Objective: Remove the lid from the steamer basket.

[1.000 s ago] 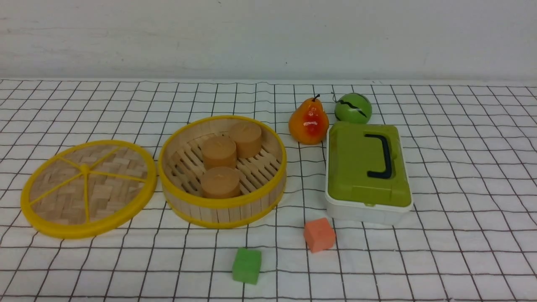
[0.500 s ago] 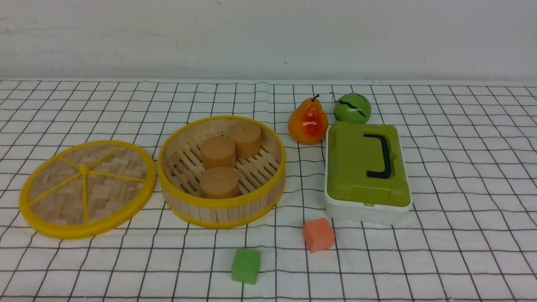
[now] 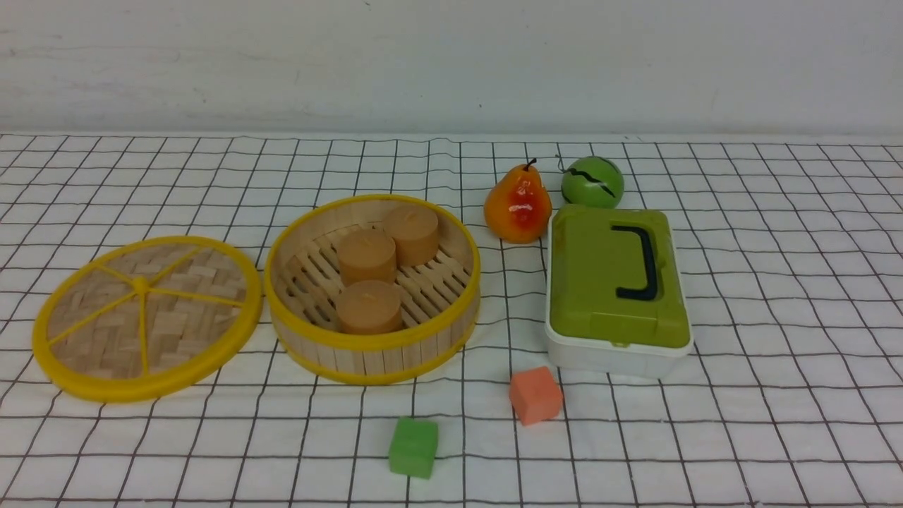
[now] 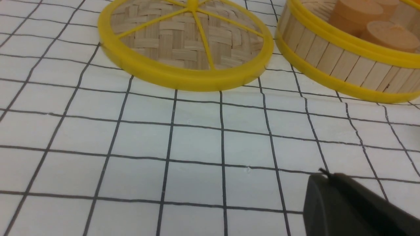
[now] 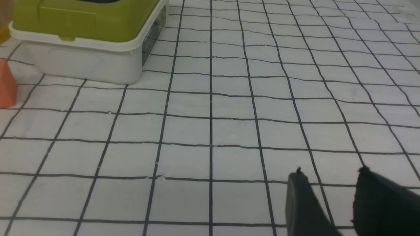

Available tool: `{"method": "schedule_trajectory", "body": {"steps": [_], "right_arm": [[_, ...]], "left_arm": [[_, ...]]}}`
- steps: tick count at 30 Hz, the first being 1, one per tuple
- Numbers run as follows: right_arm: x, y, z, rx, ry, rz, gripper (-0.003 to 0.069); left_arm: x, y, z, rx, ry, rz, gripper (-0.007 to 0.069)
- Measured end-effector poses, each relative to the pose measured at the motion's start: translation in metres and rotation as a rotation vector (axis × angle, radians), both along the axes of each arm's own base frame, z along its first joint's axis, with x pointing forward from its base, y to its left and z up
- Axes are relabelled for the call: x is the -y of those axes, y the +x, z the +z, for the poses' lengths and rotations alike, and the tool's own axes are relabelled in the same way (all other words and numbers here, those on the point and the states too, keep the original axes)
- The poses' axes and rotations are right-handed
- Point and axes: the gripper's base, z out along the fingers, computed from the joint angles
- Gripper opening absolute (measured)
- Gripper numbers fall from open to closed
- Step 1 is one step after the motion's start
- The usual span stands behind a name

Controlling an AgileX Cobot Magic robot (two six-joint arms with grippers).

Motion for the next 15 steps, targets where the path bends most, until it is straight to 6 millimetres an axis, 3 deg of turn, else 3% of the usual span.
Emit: {"method": "schedule_trajectory", "body": {"steps": [15], "right_arm": [[0.0000, 0.0000, 0.0000, 0.000, 0.000, 0.000, 0.0239]], "left_arm": [[0.0000, -0.0002, -0.0006, -0.007, 0.003, -0.001, -0.0010]]}}
